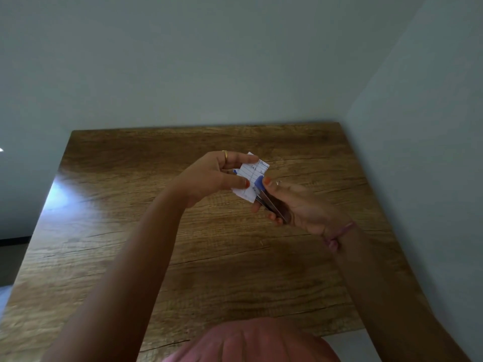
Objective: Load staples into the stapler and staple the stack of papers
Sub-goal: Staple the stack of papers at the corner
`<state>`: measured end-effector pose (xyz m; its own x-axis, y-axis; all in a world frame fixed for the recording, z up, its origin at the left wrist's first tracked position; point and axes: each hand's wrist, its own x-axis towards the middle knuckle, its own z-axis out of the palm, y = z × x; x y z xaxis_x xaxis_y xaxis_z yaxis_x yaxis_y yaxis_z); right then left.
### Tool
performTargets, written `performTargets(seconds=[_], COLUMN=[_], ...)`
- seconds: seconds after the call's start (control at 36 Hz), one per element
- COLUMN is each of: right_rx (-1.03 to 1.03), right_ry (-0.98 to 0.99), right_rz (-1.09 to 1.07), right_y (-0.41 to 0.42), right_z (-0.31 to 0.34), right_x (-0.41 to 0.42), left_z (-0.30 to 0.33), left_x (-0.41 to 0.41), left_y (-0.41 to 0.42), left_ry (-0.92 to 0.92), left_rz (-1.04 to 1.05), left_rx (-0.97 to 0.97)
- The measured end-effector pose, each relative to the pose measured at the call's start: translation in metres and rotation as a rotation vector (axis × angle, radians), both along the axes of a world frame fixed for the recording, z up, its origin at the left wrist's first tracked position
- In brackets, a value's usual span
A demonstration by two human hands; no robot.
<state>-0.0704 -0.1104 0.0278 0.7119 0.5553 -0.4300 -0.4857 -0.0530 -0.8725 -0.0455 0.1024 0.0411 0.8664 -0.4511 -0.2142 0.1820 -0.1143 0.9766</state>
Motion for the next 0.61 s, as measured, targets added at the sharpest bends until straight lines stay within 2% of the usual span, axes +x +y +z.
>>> performTargets(seconds=[0.14, 0.33, 0.61], right_rx=[-0.032, 0.024, 0.031], right_ry=[0.028, 0.076, 0.094], right_rz=[-0.013, -0.091, -0.161], right_y=[0.004, 0.013, 0.020], right_z=[0.002, 0.002, -0.003], right_x=[0.000, -0.003, -0.008], left_z=[0.001, 0.001, 0.001], left_x=[0.002, 0.002, -0.002], left_y=[-0.001, 0.002, 0.005], left_ry=[-0.001, -0.007, 0.031], left_rz=[-0.026, -0.042, -0.039], left_rx=[0.021, 0.021, -0.045])
